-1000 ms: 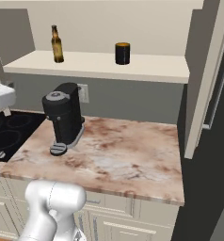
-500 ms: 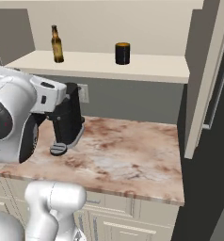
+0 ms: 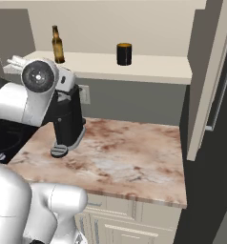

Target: Open the cabinet directly in front. Then move the beer and the mug to the dining counter with the jar on it.

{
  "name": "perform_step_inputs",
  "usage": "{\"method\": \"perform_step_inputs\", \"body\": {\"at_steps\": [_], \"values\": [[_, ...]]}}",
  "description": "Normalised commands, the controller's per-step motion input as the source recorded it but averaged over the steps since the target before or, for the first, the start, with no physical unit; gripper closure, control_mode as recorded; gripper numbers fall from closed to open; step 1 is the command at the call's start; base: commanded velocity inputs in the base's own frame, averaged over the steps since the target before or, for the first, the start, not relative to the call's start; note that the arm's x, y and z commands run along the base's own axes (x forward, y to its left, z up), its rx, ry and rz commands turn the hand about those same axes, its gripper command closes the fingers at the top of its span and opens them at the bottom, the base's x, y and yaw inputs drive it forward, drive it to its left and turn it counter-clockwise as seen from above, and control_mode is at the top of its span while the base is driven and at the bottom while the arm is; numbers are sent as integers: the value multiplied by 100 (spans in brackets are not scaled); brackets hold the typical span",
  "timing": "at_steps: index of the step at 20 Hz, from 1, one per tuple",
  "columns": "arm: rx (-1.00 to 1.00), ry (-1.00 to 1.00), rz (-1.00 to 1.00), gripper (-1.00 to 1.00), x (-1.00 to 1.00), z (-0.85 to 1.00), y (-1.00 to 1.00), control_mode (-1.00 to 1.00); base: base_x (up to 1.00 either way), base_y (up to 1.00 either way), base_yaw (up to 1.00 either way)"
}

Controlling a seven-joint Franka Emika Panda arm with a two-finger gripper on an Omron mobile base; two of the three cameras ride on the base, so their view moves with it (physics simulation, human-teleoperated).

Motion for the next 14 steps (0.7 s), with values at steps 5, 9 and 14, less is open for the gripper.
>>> {"method": "perform_step_inputs", "body": {"at_steps": [5, 9, 14], "values": [[0, 18, 38, -100, 85, -17, 63, -100, 0, 0, 0], [0, 7, 60, -100, 38, -16, 68, -100, 0, 0, 0], [0, 4, 67, -100, 16, -10, 80, -100, 0, 0, 0]]}}
